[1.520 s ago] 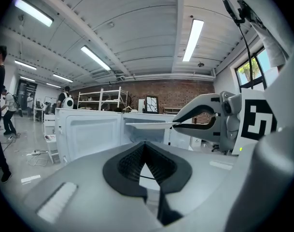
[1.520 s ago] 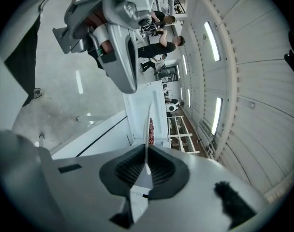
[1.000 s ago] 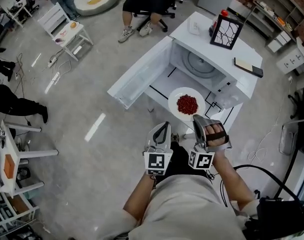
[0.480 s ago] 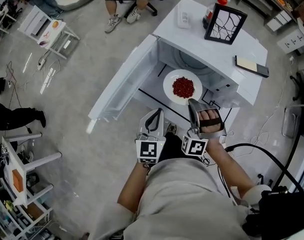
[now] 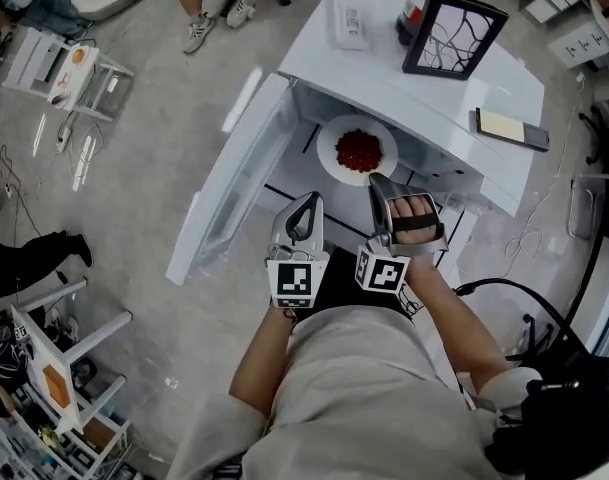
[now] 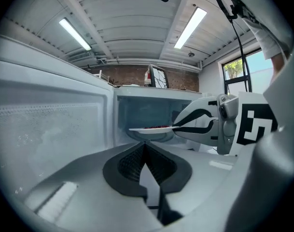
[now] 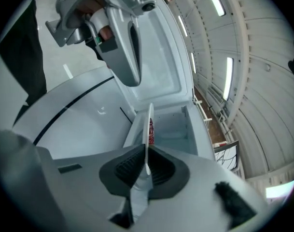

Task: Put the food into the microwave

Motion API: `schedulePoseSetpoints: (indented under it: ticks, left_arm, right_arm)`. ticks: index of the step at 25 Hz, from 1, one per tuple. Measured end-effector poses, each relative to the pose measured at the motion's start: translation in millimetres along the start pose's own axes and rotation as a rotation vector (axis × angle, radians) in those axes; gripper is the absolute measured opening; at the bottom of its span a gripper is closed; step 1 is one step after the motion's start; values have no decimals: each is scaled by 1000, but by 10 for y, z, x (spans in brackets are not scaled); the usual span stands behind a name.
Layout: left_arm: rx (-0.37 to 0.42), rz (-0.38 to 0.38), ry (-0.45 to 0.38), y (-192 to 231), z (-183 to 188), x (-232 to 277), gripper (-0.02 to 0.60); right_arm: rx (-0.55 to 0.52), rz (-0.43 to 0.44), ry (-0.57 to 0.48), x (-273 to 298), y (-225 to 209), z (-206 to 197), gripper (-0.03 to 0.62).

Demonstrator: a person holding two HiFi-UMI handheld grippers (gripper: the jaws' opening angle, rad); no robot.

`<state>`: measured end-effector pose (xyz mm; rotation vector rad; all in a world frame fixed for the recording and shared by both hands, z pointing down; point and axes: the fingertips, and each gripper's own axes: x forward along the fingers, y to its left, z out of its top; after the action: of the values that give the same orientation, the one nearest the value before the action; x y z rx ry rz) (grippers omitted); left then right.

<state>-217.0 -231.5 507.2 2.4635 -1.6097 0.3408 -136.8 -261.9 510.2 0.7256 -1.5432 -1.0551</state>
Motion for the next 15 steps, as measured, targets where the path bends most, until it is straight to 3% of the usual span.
schedulePoseSetpoints:
  ticks: [6, 15]
  left_arm:
    - [-18, -83, 26, -16, -62, 213, 8]
    - [-16, -133, 49, 21, -123, 339, 8]
  right_arm:
    - [71, 35, 124, 267, 24, -177, 23]
    - [62, 70, 214, 585, 117, -387, 23]
